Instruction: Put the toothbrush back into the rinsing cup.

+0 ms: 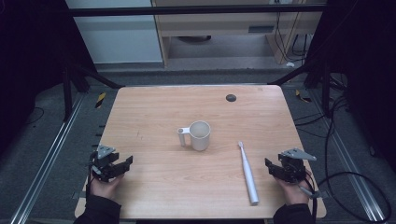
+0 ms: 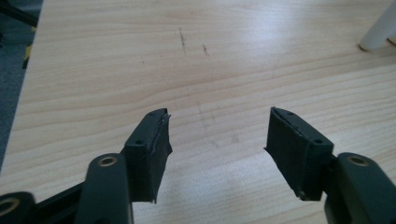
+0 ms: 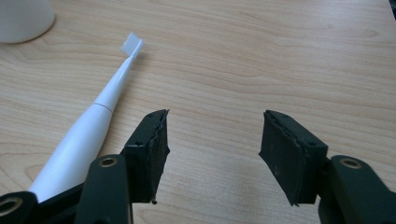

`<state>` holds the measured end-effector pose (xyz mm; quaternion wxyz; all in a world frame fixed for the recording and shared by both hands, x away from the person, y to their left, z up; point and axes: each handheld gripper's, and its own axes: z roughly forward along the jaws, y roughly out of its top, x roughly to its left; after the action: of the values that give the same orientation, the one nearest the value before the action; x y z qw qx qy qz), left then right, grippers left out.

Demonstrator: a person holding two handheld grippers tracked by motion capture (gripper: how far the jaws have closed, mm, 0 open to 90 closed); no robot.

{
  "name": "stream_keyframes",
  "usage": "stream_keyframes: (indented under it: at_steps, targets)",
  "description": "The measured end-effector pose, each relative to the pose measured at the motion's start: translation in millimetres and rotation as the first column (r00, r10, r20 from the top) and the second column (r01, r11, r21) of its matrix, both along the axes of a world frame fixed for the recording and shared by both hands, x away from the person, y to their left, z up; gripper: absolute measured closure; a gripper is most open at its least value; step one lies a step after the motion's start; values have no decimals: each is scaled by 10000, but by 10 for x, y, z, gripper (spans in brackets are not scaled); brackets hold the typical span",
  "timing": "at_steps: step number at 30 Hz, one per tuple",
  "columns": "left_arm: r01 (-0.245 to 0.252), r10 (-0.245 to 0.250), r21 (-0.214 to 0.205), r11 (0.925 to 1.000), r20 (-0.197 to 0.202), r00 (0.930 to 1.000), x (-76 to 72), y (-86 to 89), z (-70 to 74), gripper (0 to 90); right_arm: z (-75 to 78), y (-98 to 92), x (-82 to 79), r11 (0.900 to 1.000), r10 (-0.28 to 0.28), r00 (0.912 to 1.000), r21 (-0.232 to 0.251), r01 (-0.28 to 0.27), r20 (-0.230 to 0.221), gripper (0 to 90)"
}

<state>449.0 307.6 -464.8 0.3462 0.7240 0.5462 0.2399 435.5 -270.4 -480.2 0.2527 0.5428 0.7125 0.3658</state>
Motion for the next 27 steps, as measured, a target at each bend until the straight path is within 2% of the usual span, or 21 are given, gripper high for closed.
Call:
stream_keyframes:
  at_steps: [4, 6, 14, 17, 27]
  targets:
    - [83, -82, -40, 10000, 55, 10000, -32, -7, 22, 418, 9, 14, -23, 10000, 85, 10000, -12, -85, 37, 429]
    - [161, -161, -68, 9998, 73, 9998, -63, -23, 27, 424, 12, 33, -35, 9995, 307, 9995, -98, -307, 25, 439]
    - [191, -192, 40, 9998, 53, 9998, -93, -24, 21, 427, 62, 103, -64, 9979, 634, 9979, -98, -633, 108, 508]
    - [280, -280, -2, 9996, 53, 9996, -79, -36, 10, 427, 69, 133, -59, 9968, 803, 9968, 33, -803, -7, 550]
    - [482, -481, 164, 9987, -103, 9988, -10, -72, -30, 427, 81, 236, 7, 9940, 1093, 9940, 9, -1093, 7, 652]
